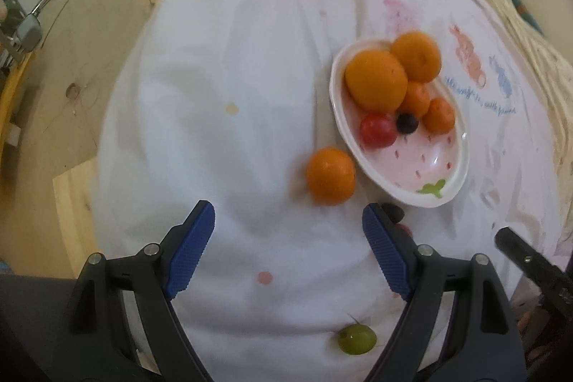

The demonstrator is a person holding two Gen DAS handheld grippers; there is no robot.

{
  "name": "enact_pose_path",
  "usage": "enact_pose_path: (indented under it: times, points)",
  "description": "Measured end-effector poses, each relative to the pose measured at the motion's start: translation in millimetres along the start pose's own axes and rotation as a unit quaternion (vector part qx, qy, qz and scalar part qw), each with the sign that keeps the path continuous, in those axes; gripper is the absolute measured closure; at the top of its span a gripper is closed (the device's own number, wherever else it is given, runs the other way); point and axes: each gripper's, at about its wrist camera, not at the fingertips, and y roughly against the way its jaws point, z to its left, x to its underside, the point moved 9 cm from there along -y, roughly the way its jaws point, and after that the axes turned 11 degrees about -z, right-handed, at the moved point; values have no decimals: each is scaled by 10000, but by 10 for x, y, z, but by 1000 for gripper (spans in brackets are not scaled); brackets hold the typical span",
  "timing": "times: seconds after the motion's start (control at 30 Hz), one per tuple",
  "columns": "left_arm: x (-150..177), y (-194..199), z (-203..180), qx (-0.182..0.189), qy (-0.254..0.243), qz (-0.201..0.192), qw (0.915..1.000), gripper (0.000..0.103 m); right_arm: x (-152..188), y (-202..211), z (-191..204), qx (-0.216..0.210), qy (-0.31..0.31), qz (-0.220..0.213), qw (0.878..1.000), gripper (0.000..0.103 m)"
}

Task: Organize fruits
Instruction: 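Grasp the loose mandarin beside the plate with the left tool, then grasp another dark grape with the right tool while the left tool holds the mandarin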

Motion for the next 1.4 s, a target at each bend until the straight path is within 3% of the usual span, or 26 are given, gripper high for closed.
enact_pose_path:
  times: [0.1,0.2,0.37,0.47,0.53,0.67,0.77,0.9,1.07,1.17,1.4]
  points:
    - [38,-137,-133,-140,-498,101,9986,23,0,-6,-2,5,-18,17,10000,24]
    - [32,-191,-248,-170,-812,21,9966,38,-15,-20,-17,3,-69,37,10000,24]
    - [-3,-292,-389,-128,-981,-17,9951,41,-18,-37,-37,1,-107,76,9999,24]
    - [-18,-361,-365,-87,-865,51,9962,53,-2,-55,-35,7,-101,119,9999,24]
    - [-31,-374,-354,39,-755,65,9971,68,9,-66,-20,5,-71,143,9999,24]
    - [-48,-324,-351,61,-704,69,9975,69,4,-76,-10,52,-5,139,9999,24]
    - [10,-269,-388,347,-623,221,9972,70,-10,-69,-4,107,102,114,9998,24]
    - [38,-97,-366,209,-760,125,9968,70,-29,-61,-45,149,26,78,9999,24]
    - [-86,259,-329,271,-509,-38,9983,71,51,-82,-31,82,11,222,9997,24]
    - [-191,479,-369,271,-722,-290,9966,71,100,-79,-7,74,56,272,9996,24]
    - [-190,645,-389,286,-1189,-211,9923,71,164,-68,25,80,171,332,9993,24]
